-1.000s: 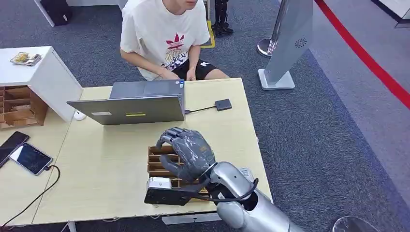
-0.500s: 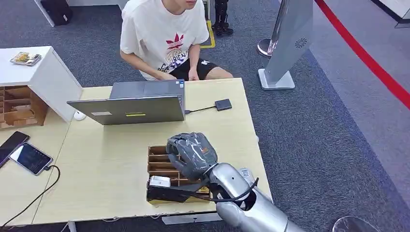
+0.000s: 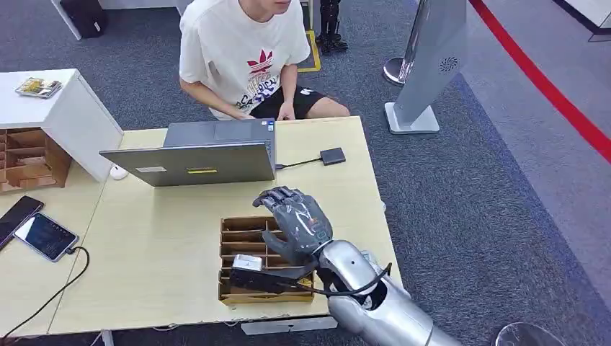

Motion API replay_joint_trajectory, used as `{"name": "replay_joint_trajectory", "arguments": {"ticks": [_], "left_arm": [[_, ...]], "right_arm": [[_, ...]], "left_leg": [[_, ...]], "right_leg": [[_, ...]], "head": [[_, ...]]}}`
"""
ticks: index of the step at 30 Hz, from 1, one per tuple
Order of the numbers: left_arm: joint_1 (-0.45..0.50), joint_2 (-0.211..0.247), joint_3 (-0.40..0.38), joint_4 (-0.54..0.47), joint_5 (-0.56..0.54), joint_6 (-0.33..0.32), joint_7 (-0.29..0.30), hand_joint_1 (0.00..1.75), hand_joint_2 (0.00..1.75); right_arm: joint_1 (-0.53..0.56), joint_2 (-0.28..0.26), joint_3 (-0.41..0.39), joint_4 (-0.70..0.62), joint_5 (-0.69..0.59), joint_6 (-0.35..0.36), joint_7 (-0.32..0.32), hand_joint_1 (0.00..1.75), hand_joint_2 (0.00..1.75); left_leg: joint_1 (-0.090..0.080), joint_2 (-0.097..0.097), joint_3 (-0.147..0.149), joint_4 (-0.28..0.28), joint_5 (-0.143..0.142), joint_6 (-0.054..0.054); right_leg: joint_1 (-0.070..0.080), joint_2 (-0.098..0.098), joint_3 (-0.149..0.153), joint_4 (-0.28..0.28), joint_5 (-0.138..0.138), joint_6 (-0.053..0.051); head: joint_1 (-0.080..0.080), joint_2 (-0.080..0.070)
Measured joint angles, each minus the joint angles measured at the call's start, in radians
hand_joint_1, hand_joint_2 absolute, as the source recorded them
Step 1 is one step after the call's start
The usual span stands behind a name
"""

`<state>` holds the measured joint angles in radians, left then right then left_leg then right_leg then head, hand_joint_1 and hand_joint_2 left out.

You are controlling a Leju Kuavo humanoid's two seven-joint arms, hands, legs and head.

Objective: Pass the card to the sensor for recognition and then transmit it.

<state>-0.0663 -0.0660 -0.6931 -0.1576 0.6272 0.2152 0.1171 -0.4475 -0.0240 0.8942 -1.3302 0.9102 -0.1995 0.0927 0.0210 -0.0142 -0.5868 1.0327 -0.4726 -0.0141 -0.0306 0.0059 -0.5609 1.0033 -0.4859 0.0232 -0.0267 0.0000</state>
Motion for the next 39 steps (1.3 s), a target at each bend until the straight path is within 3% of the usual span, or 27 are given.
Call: {"name": "replay_joint_trajectory", "arguments": {"ticks": [4, 5, 7, 8, 13, 15, 39], "left_arm": [[0.000, 0.000, 0.000, 0.000, 0.001, 0.000, 0.000, 0.00, 0.00], [0.000, 0.000, 0.000, 0.000, 0.002, 0.000, 0.000, 0.00, 0.00], [0.000, 0.000, 0.000, 0.000, 0.003, 0.001, 0.003, 0.00, 0.00], [0.000, 0.000, 0.000, 0.000, 0.003, 0.002, 0.003, 0.00, 0.00], [0.000, 0.000, 0.000, 0.000, 0.005, 0.002, 0.003, 0.00, 0.00], [0.000, 0.000, 0.000, 0.000, 0.005, 0.002, 0.003, 0.00, 0.00], [0.000, 0.000, 0.000, 0.000, 0.013, 0.003, 0.006, 0.00, 0.00]], "right_arm": [[0.000, -0.003, -0.005, 0.008, 0.002, 0.002, 0.002, 0.94, 1.75], [0.000, -0.003, -0.006, 0.010, 0.002, 0.002, 0.002, 1.17, 1.75], [0.000, -0.003, -0.007, 0.015, 0.003, 0.003, 0.002, 1.26, 1.75], [0.000, -0.003, -0.008, 0.017, 0.004, 0.003, 0.002, 1.08, 1.75], [0.001, -0.003, -0.012, 0.027, 0.008, 0.004, 0.002, 0.96, 1.75], [0.001, -0.003, -0.012, 0.030, 0.008, 0.005, 0.002, 0.77, 1.75], [0.003, -0.003, -0.022, 0.067, 0.004, 0.026, 0.005, 0.66, 1.75]], "left_leg": [[0.000, 0.000, 0.000, 0.000, 0.000, 0.000], [0.000, 0.000, 0.000, 0.000, 0.000, 0.000], [0.000, 0.000, 0.000, 0.000, 0.000, 0.000], [0.000, 0.000, 0.000, 0.000, 0.000, 0.000], [0.000, 0.000, 0.000, 0.000, 0.000, 0.000], [0.000, 0.000, 0.000, 0.000, 0.000, 0.000], [0.000, 0.000, 0.000, 0.000, 0.000, 0.000]], "right_leg": [[0.000, 0.000, 0.000, 0.000, 0.000, 0.000], [0.000, 0.000, 0.000, 0.000, 0.000, 0.000], [0.000, 0.000, 0.000, 0.000, 0.000, 0.000], [0.000, 0.000, 0.000, 0.000, 0.000, 0.000], [0.000, 0.000, 0.000, 0.000, 0.000, 0.000], [0.000, 0.000, 0.000, 0.000, 0.000, 0.000], [0.000, 0.000, 0.000, 0.000, 0.000, 0.000]], "head": [[0.000, 0.000], [0.000, 0.000], [0.000, 0.000], [0.000, 0.000], [0.000, 0.000], [0.000, 0.000], [0.000, 0.000]]}}
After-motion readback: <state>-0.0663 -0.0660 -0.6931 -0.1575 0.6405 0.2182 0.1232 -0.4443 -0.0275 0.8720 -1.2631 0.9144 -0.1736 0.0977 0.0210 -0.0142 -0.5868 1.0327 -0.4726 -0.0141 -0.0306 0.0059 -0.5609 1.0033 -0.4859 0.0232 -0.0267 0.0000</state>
